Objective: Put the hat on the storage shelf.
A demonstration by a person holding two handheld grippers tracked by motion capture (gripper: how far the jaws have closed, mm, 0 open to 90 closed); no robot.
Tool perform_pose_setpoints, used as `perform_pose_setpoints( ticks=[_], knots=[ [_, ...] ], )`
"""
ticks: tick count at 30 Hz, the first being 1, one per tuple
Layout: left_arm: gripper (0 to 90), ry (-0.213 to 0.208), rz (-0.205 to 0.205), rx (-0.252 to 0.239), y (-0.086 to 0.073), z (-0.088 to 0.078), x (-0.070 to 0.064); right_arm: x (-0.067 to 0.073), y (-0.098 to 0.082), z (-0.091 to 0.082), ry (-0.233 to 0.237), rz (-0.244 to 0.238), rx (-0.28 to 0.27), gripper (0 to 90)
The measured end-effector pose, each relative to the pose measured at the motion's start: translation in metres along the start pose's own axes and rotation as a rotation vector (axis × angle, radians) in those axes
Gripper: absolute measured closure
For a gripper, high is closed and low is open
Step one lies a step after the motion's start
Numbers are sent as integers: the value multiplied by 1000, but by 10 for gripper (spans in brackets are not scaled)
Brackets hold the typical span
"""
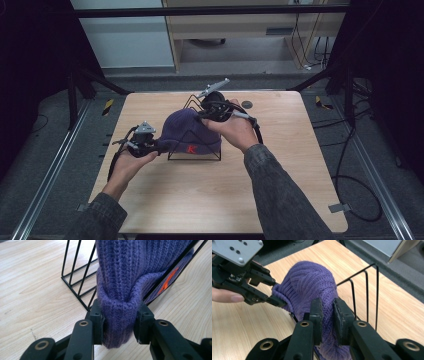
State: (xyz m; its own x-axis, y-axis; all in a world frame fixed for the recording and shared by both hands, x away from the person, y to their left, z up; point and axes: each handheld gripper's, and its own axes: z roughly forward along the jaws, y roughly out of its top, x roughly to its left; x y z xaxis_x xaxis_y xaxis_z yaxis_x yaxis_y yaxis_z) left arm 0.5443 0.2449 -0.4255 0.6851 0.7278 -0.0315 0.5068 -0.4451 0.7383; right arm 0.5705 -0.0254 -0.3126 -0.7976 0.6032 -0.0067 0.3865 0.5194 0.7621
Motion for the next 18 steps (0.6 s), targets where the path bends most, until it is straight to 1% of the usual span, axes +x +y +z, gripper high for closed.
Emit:
perform_pose_setpoints(
  ticks=[4,7,9,12,14,15,18],
  knots=[
    [648,-5,1,-1,-2,2,0,0,-4,2,4,7,2,782],
    [647,-3,0,1,-3,3,0,-1,-7,3,4,10,9,781],
    [645,2,-9,0,-5,5,0,-1,-9,5,5,11,14,777],
    [634,3,-5,9,-6,7,-1,-1,-10,6,4,12,21,771],
    [626,8,-3,4,-7,7,-1,-2,-11,6,3,11,22,769],
    [617,5,-14,-4,-7,6,-1,-1,-11,6,4,14,22,766],
    [588,10,-17,-16,-9,4,-1,-1,-12,5,7,16,21,753]
  ],
)
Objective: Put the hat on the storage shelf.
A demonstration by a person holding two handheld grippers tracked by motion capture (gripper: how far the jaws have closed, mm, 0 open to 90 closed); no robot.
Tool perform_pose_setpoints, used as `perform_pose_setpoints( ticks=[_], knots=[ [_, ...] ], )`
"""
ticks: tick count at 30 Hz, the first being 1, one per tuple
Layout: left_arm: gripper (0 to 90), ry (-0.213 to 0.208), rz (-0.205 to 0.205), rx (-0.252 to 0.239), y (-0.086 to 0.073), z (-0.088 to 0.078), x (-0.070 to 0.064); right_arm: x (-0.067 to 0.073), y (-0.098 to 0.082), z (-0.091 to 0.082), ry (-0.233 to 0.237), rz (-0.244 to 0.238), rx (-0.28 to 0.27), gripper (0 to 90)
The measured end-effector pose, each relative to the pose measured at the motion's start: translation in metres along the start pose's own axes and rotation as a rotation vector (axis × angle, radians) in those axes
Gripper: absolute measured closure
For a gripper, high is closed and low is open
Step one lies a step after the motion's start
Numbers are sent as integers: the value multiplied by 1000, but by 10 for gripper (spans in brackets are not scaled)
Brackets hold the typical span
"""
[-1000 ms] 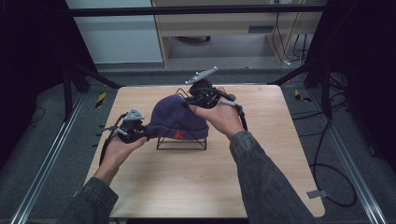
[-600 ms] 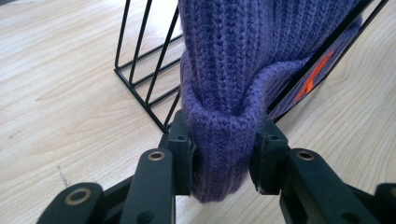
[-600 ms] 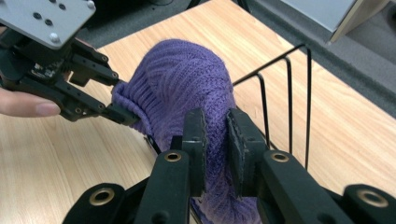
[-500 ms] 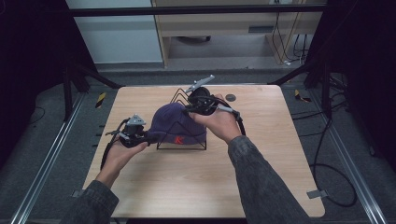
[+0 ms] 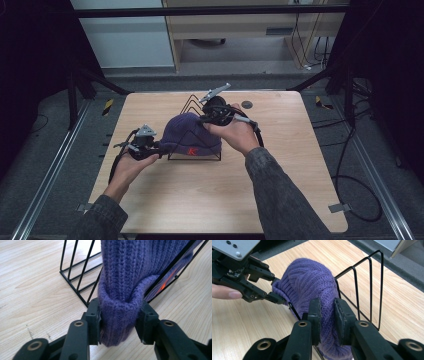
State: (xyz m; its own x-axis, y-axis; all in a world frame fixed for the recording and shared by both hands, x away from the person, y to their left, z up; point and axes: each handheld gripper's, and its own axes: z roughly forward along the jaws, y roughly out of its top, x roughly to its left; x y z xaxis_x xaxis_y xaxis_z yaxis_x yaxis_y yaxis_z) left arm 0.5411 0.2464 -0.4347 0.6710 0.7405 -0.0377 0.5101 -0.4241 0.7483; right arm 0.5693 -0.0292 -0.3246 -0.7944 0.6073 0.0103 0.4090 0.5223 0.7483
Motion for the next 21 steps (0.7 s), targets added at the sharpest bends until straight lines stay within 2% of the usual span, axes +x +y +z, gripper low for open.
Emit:
perform_pose_setpoints(
  ticks=[5,9,14,19,21],
  knots=[
    [574,11,-2,5,-4,-6,2,2,-2,-1,5,0,-1,717],
    [566,10,-18,-18,-11,-12,1,4,-2,-8,13,3,-26,696],
    [544,39,-27,-40,-22,-21,-4,7,-2,-16,10,0,-37,684],
    [452,63,-52,-68,-32,-32,-13,8,-1,-21,1,2,-46,667],
    [415,100,-55,-59,-39,-39,-20,8,0,-24,-8,1,-46,660]
  ],
)
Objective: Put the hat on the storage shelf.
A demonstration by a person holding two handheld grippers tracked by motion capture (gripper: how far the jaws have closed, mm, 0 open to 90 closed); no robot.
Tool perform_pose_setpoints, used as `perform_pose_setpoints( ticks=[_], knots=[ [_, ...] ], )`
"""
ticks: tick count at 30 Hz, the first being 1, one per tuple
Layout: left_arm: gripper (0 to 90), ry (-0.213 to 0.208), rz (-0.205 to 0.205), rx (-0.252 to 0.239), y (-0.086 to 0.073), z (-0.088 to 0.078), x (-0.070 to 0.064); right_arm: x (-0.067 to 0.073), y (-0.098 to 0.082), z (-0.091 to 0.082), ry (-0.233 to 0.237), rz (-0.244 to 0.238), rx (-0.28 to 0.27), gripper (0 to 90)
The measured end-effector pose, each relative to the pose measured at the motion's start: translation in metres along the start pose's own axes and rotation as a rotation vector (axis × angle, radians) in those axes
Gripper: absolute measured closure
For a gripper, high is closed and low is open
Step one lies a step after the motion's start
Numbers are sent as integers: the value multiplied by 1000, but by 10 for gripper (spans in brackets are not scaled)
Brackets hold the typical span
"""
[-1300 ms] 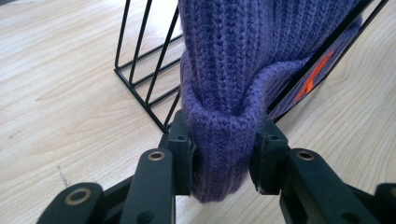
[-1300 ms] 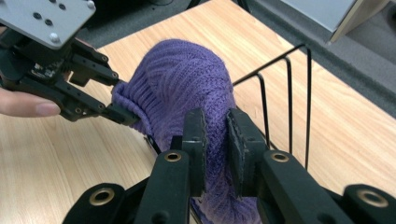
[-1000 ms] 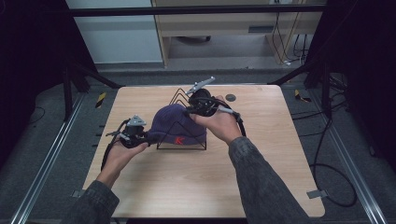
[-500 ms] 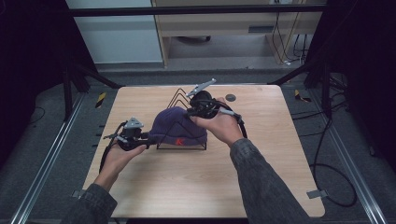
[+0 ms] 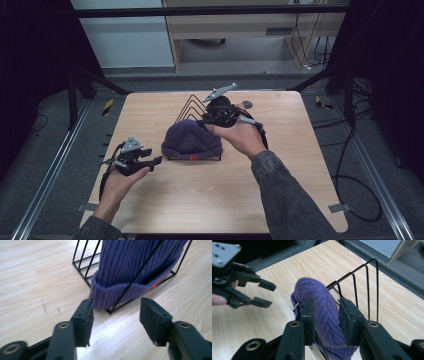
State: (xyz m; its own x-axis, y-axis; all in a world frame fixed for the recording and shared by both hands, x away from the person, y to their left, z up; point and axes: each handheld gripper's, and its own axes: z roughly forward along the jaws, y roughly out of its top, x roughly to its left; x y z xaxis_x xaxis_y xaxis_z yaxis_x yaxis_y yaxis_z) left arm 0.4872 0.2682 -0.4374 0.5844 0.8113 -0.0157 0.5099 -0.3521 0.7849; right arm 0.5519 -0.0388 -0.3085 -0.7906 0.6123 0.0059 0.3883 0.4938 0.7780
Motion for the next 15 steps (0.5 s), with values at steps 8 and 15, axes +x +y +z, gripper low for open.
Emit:
perform_pose_setpoints(
  ticks=[8,15],
  knots=[
    [254,20,-28,50,-13,3,-8,1,2,-12,-25,4,-20,604],
    [178,30,-58,111,-25,13,-5,-1,1,-21,-37,9,-37,555]
  ],
)
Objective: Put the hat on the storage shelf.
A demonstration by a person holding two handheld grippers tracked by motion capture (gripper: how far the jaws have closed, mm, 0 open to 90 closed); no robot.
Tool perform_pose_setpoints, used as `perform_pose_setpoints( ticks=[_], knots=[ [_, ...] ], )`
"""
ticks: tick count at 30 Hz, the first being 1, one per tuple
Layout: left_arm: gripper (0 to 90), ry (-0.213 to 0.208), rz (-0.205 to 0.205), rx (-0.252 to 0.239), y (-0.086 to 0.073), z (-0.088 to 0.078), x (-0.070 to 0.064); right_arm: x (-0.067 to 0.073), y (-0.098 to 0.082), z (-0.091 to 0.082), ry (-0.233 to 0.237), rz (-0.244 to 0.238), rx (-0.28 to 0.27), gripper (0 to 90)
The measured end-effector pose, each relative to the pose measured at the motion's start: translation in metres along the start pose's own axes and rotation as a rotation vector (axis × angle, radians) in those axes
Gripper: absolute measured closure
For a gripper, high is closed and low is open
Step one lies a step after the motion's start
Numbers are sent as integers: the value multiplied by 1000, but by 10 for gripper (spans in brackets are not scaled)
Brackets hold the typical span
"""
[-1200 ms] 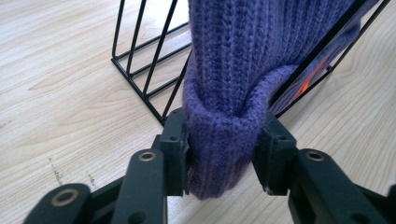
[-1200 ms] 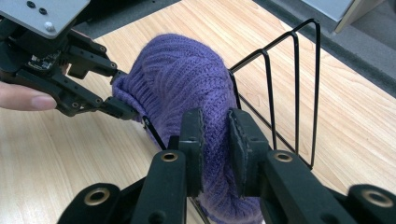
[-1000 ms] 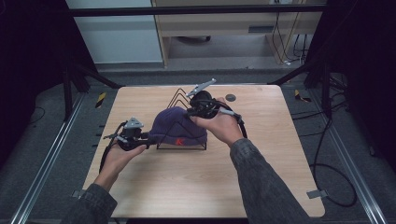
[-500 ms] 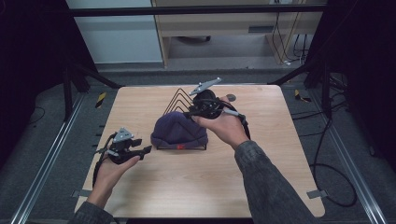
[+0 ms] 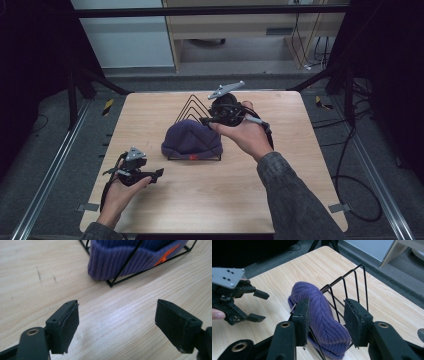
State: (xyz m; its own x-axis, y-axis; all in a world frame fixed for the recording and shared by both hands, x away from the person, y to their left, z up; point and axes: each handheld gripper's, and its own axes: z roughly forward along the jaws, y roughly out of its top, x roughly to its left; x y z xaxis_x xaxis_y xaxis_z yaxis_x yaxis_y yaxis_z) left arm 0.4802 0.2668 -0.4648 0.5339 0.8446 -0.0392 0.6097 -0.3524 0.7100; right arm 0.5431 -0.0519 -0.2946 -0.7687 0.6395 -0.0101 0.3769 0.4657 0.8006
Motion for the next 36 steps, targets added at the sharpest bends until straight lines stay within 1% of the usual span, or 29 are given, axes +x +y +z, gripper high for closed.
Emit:
perform_pose_setpoints(
  ticks=[3,4,7,8,9,11,14,15,17,19,22,26,28,34,36],
  knots=[
    [164,18,6,10,-1,1,3,-1,-1,-3,-1,5,-7,532],
    [158,22,0,14,-2,1,4,-2,-1,-4,-2,3,-9,520],
    [141,33,4,41,-5,4,8,-7,-1,-8,-6,21,-20,472],
    [137,43,15,56,-7,5,10,-8,-1,-9,-9,24,-24,456],
    [133,49,18,60,-7,6,10,-11,-1,-11,-22,25,-35,437],
    [119,55,11,73,-9,7,13,-15,-2,-15,-40,34,-47,380],
    [107,46,-18,85,-11,11,15,-21,-4,-20,-65,54,-72,290],
    [103,42,-19,98,-12,13,15,-23,-5,-22,-70,60,-74,271],
    [93,45,-7,119,-12,16,15,-27,-9,-26,-92,68,-86,223],
    [83,48,-1,131,-13,17,15,-32,-17,-32,-112,83,-94,178],
    [76,57,-11,148,-15,19,15,-37,-29,-39,-144,104,-94,134],
    [70,62,-12,166,-17,21,15,-46,-49,-48,-161,135,-88,113],
    [59,67,1,171,-17,22,14,-50,-58,-52,-167,141,-82,110],
    [40,68,3,156,-19,23,16,-58,-87,-62,-186,168,-76,98],
    [38,70,5,153,-19,23,17,-61,-99,-65,-197,174,-62,99]
  ],
)
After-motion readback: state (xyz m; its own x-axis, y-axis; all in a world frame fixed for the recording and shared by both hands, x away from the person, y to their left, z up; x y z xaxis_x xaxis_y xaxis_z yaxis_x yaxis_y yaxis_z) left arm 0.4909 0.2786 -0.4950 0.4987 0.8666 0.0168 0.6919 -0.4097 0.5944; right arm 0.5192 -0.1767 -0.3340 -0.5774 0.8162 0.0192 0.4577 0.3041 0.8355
